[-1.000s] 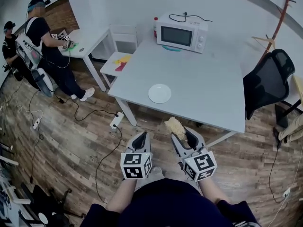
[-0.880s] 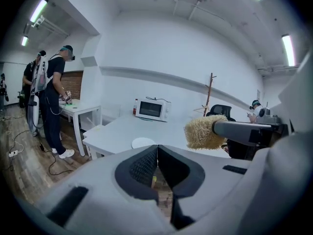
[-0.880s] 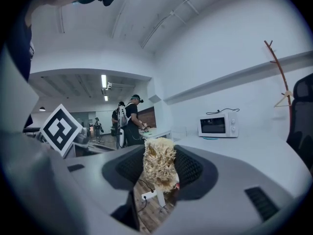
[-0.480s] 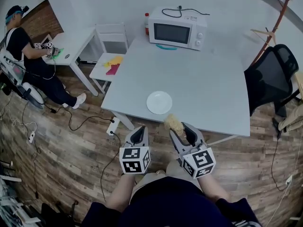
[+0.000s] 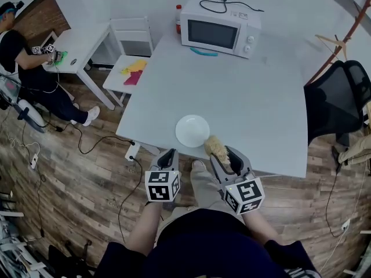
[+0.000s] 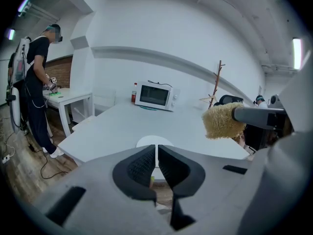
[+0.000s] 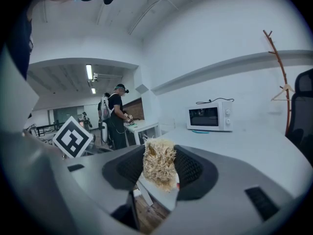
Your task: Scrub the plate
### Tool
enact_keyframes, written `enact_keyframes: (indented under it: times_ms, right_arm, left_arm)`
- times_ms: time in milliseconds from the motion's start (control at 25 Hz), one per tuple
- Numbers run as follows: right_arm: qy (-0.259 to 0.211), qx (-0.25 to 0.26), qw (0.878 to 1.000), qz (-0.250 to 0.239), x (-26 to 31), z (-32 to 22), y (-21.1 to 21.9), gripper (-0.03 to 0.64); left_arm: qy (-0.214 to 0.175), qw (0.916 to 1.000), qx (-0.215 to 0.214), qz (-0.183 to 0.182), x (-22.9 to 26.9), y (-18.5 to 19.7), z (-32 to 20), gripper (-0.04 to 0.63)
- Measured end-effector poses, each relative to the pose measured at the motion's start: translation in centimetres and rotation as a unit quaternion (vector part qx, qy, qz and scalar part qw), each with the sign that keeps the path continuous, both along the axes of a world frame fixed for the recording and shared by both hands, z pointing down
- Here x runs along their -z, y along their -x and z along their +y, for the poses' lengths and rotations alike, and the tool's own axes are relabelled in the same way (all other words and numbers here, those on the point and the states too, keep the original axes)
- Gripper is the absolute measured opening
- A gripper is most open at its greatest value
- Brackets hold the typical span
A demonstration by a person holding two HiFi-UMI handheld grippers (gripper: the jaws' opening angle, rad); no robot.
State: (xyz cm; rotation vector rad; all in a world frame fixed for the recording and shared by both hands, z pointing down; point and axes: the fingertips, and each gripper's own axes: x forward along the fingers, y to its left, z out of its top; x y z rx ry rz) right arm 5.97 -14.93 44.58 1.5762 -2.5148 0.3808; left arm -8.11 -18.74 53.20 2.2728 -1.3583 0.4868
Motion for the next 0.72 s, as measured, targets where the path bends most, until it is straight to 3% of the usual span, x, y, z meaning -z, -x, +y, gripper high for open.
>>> enact_keyframes:
  times_ms: [320,360,440,720]
  right_arm:
    - [0.015,0.042,0.999,0.009,-1.0,-7.8,0.0,0.186]
    - [0.017,0.047,0.999,0.009,-1.1,-8.6,0.1,0.186]
    - [0.02,0.055,0.998,0.009,-1.3,-10.2,0.3,0.186]
    - [0.036,0.068,0.997,0.009,-2.2,-13.7,0.1,0.186]
  left_arm:
    - [0.053,0.9986,0.005,-0.005,-4.1,-0.2,-5.4,0.022]
    - [0.061,0.9981,0.004,-0.004,-4.6,-0.3,-6.1,0.034]
    - [0.079,0.9968,-0.003,0.0,-5.5,-0.7,-7.3,0.134]
    - [0.146,0.9891,-0.014,-0.002,-9.5,-1.0,-10.0,0.166]
